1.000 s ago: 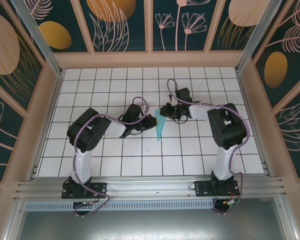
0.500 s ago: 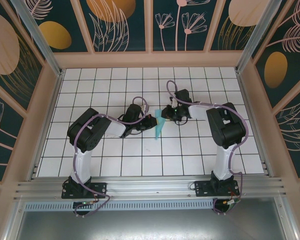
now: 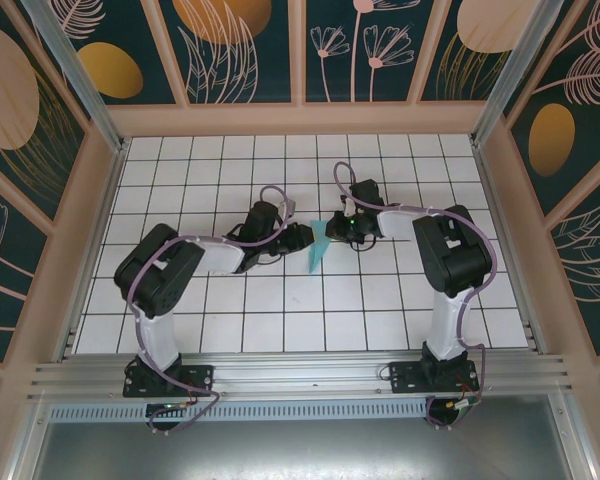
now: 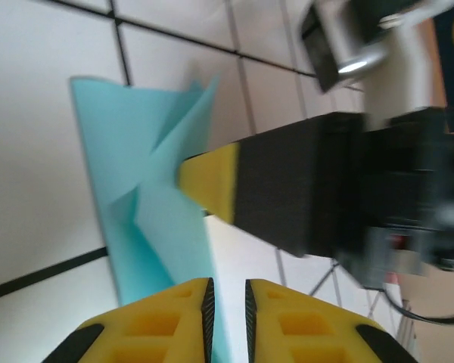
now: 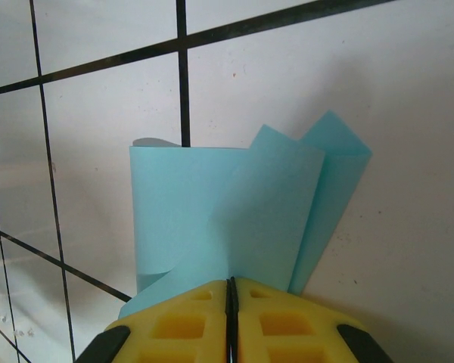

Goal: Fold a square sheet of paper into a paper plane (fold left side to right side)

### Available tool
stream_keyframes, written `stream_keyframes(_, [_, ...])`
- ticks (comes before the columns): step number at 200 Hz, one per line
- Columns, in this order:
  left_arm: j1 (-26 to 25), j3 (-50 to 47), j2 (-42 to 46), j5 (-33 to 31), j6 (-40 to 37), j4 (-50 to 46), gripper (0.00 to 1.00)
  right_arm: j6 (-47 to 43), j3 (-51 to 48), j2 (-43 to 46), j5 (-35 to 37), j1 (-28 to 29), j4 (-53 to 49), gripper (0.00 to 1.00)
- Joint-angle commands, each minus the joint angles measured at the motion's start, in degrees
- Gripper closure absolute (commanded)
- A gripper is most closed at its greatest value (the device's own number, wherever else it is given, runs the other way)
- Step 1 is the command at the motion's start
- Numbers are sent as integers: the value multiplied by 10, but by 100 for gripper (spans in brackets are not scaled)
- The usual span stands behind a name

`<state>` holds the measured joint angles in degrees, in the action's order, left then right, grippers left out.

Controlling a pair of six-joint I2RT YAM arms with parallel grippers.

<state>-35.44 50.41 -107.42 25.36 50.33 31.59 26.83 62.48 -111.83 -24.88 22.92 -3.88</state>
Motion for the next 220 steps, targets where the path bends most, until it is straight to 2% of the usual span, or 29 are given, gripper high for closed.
stream_keyframes(1, [4,-12,42,12,-16,-28,78,-9,-23,-31,39,-8,-56,89])
stream_keyframes(35, [-2,-22,46,94,18,2,80,-10,-21,-30,38,-6,-55,90])
stream_keyframes(62, [-15,-16,31,126,31,10,81,-11,-19,-31,38,-5,-55,90])
stream_keyframes(123, [-25,5,-22,130,31,-23,82,-13,-13,-32,40,-4,-61,90])
stream_keyframes(220, [-36,-6,-49,102,36,-59,82,-15,-9,-31,43,-3,-66,90])
